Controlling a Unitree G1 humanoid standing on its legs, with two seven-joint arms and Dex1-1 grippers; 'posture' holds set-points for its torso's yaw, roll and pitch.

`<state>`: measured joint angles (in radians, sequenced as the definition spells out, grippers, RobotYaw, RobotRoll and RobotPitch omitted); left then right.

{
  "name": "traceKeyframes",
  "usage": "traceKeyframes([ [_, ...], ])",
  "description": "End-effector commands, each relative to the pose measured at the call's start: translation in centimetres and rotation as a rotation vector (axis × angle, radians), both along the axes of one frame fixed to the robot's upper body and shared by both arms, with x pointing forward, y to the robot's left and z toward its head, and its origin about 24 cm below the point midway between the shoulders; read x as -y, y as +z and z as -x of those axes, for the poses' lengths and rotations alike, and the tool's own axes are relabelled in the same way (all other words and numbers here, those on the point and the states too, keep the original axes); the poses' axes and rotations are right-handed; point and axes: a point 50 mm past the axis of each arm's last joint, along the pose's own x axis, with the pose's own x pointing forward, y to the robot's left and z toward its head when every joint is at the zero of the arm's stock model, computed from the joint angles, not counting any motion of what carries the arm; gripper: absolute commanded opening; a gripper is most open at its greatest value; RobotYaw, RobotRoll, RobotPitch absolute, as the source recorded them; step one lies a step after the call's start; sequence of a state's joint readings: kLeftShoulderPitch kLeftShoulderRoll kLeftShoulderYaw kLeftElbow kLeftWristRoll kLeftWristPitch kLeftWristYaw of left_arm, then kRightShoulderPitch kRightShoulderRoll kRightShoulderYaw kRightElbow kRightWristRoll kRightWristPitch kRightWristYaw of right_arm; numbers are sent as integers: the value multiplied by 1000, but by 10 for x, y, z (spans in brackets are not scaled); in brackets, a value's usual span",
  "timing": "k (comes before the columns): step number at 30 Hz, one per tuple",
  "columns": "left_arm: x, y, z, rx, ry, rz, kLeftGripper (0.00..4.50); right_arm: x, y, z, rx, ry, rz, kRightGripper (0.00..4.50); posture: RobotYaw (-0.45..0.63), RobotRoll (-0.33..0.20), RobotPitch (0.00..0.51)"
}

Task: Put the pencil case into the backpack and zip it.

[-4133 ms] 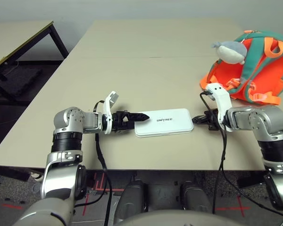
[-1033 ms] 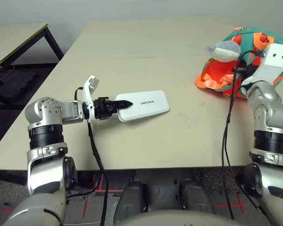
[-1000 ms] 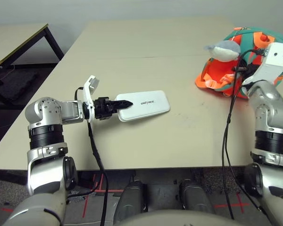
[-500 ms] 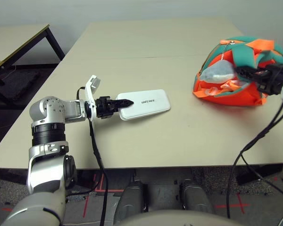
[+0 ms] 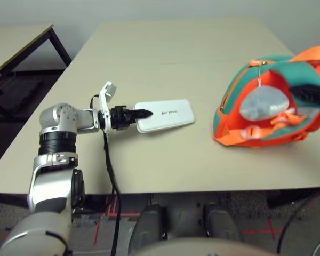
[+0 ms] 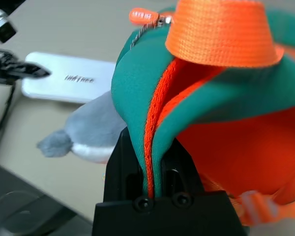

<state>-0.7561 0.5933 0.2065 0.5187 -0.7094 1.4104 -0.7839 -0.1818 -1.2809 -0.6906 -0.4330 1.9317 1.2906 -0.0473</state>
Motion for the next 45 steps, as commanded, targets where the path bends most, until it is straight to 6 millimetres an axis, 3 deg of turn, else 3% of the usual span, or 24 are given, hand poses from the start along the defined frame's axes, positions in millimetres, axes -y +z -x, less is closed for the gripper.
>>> traceKeyframes([
  [1, -1, 24, -6, 116, -31, -70, 1414, -9, -15, 6, -6, 3, 10, 242, -182, 0, 65],
  [8, 6, 137, 6, 533, -352, -227, 1404, -7, -20, 0, 14, 1, 20, 242, -125, 0, 53],
  [14, 21, 192, 12, 746, -577, -345, 1404, -4, -20, -5, 19, 4, 24, 242, -109, 0, 55],
  [19, 36, 200, 1, 803, -662, -382, 1404, -5, -21, -7, 26, 13, 21, 242, -116, 0, 64],
  [29, 70, 172, -24, 783, -771, -336, 1404, -11, -21, -5, 39, 13, 11, 242, -167, 0, 83],
  [34, 83, 167, -23, 770, -845, -305, 1404, -11, -22, -4, 37, -1, 9, 242, -185, 0, 93],
  [45, 107, 182, -6, 794, -970, -236, 1397, -10, -23, -5, 36, -21, 8, 242, -208, 0, 103],
])
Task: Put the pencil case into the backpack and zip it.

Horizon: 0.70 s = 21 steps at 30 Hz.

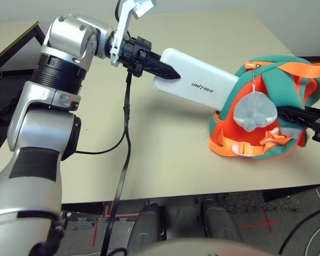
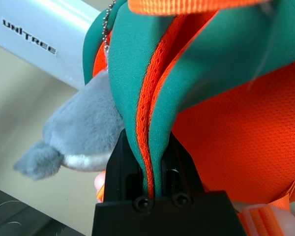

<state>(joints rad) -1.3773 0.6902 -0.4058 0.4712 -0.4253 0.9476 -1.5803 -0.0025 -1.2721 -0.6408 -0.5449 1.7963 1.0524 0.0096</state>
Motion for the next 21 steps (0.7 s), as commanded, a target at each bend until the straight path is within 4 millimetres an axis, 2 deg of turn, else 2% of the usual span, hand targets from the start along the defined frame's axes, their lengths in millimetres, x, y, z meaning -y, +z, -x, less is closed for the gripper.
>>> traceKeyframes([
  [1, 19, 13, 9, 12, -133, 28, 1383, -4, 0, 1, 0, 15, 12, 242, -209, 0, 103],
  [6, 30, 13, 9, 6, -165, 24, 1380, -5, 1, -1, 8, 17, 12, 242, -210, 0, 106],
  [21, 91, -29, 1, 144, -261, -41, 1380, -10, 0, -11, 25, 40, -3, 242, -193, 0, 111],
])
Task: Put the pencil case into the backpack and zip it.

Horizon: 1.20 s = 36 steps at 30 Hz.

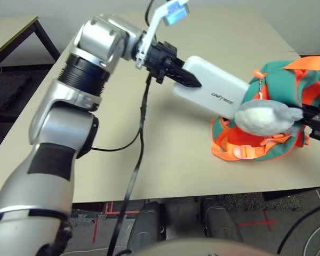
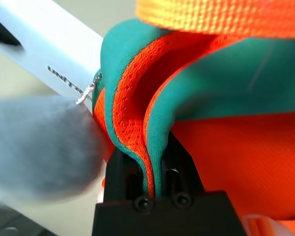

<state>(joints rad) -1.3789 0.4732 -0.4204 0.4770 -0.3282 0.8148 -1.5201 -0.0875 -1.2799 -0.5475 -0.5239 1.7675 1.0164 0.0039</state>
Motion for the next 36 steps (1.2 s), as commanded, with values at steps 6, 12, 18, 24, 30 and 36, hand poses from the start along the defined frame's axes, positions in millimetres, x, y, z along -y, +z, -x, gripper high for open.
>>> traceKeyframes([
  [6, 34, -15, -8, 150, -78, -28, 1379, -7, -2, -6, 5, 46, -6, 242, -186, 0, 108],
  [12, 7, 16, -8, 136, -47, 27, 1379, -6, -2, -8, 2, 51, -3, 242, -161, 0, 114],
  [18, -24, 41, 2, 81, 6, 67, 1379, -2, -1, -12, -2, 55, 1, 242, -130, 0, 113],
  [24, -42, 54, 11, 18, 78, 155, 1379, -1, 0, -18, -1, 67, 5, 242, -98, 0, 112],
  [30, -47, 54, 15, -7, 113, 225, 1379, 1, 0, -22, -2, 72, 9, 242, -86, 0, 110],
  [36, -38, 54, 22, -62, 90, 270, 1379, 3, -2, -23, -5, 71, 16, 242, -89, 0, 106],
])
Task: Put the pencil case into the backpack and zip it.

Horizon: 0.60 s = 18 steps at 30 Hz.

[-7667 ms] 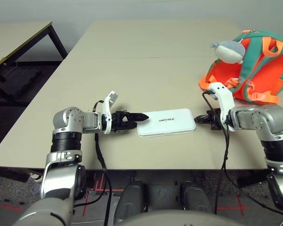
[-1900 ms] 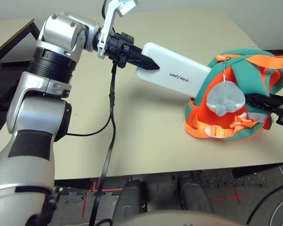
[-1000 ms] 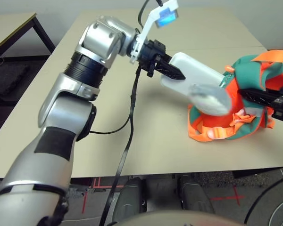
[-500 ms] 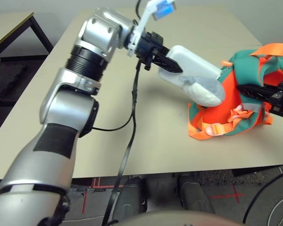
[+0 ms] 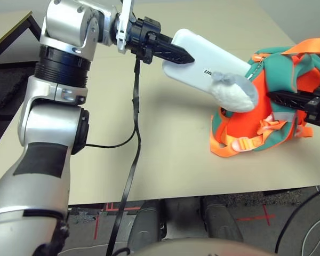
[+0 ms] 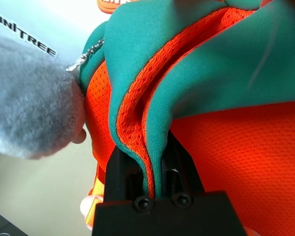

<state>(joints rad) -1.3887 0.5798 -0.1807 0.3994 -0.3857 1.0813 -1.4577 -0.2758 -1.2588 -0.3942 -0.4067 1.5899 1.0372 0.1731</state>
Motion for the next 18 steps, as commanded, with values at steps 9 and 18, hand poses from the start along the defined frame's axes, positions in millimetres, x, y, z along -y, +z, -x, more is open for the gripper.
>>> traceKeyframes([
  [9, 46, -11, 12, -53, -186, 60, 1379, -4, -7, -6, -15, 19, 3, 242, -100, 0, 95],
  [18, 72, -30, 0, -59, -184, 74, 1379, -7, -9, -10, -4, 24, -5, 242, -110, 0, 101],
])
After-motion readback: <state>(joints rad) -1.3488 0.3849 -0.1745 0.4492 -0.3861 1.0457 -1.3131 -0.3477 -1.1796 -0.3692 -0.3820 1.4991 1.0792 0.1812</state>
